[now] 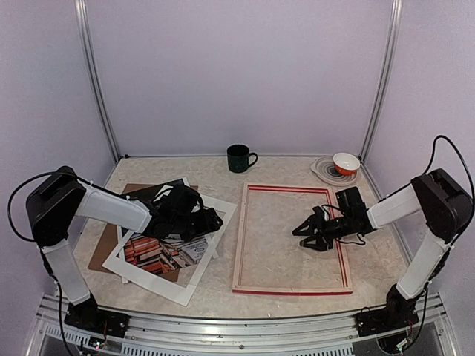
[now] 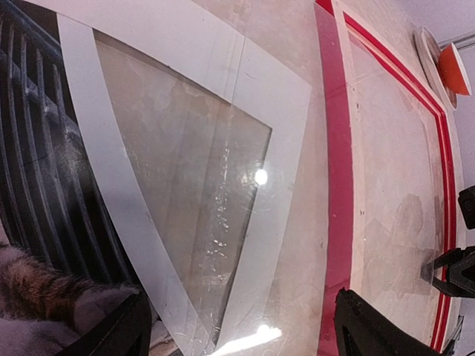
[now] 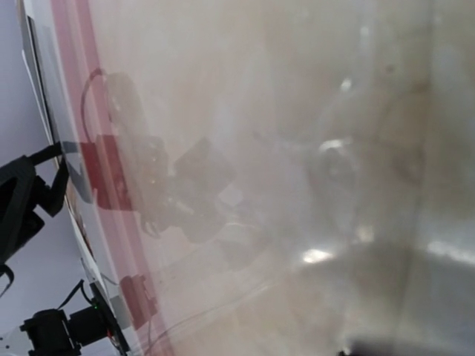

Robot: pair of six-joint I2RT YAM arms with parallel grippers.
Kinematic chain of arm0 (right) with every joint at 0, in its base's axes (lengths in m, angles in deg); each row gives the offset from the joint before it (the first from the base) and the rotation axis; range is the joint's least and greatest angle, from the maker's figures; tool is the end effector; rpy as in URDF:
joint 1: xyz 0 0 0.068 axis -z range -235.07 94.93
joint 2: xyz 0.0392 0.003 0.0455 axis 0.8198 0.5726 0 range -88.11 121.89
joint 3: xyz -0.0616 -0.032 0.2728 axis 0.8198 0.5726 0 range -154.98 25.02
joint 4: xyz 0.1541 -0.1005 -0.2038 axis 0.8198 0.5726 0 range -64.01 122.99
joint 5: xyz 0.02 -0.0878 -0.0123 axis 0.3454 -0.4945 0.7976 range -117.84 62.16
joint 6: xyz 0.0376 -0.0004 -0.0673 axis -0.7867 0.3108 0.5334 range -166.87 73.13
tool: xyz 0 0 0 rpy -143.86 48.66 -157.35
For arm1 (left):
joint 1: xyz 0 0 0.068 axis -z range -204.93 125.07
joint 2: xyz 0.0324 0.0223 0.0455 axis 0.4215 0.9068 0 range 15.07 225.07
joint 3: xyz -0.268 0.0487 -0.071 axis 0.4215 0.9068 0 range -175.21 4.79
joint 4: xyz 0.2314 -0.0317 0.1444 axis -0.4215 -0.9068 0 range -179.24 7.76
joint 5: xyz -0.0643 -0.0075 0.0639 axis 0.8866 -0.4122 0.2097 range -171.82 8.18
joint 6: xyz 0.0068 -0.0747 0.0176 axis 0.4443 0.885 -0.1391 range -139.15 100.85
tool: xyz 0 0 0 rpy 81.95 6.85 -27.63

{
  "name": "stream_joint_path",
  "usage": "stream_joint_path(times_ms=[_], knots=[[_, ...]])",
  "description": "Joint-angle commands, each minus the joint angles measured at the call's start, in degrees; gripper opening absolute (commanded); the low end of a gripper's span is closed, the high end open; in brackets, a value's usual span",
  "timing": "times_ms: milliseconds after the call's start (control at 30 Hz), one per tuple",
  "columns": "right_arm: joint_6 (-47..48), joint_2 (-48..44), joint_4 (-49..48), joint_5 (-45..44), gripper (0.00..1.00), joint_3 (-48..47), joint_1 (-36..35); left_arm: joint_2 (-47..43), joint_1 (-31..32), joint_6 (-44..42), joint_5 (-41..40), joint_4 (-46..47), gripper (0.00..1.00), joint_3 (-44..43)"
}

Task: Put the photo into the frame
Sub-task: Place the glass panel at the frame body, then move the glass panel to the frame body.

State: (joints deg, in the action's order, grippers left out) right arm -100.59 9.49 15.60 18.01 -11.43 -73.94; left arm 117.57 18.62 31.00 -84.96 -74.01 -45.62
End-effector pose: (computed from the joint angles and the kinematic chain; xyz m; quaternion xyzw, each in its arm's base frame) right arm 0.2774 0.1445 0.0935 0.1349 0.8669 0.4788 0.0321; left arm 0.2822 -0.2634 0.1159 -0.0636 0.9175 -0.2686 0.2863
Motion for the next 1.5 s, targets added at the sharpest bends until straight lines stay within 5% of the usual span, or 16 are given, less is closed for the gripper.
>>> stream_joint_path(times_ms=[0, 800, 967, 1233, 1467], knots=[[-4.72, -0.18, -5.03, -0.84, 0.55, 1.57, -1.16, -0.83, 0.4, 0.23, 0.86, 1.6, 0.84, 0.61], [-17.75, 5.28, -41.82, 3.23, 0.29, 12.15, -2.89, -0.37, 0.4, -0.45, 2.52, 2.19, 0.77, 0.66], [-14.72, 2.91, -34.35, 2.76, 0.21, 9.82, -2.94, 0.4, 0.48, -0.13, 2.78, 2.9, 0.77, 0.67], [1.0, 0.29, -4.27, 2.95, 0.11, -2.82, -2.41, 0.95, 0.61, -0.07, 4.61, 3.37, 0.77, 0.22], [5.75, 0.03, 4.5, 3.79, 0.05, -6.86, -0.38, 0.91, 0.75, -0.16, 4.55, 3.46, 0.77, 0.55]])
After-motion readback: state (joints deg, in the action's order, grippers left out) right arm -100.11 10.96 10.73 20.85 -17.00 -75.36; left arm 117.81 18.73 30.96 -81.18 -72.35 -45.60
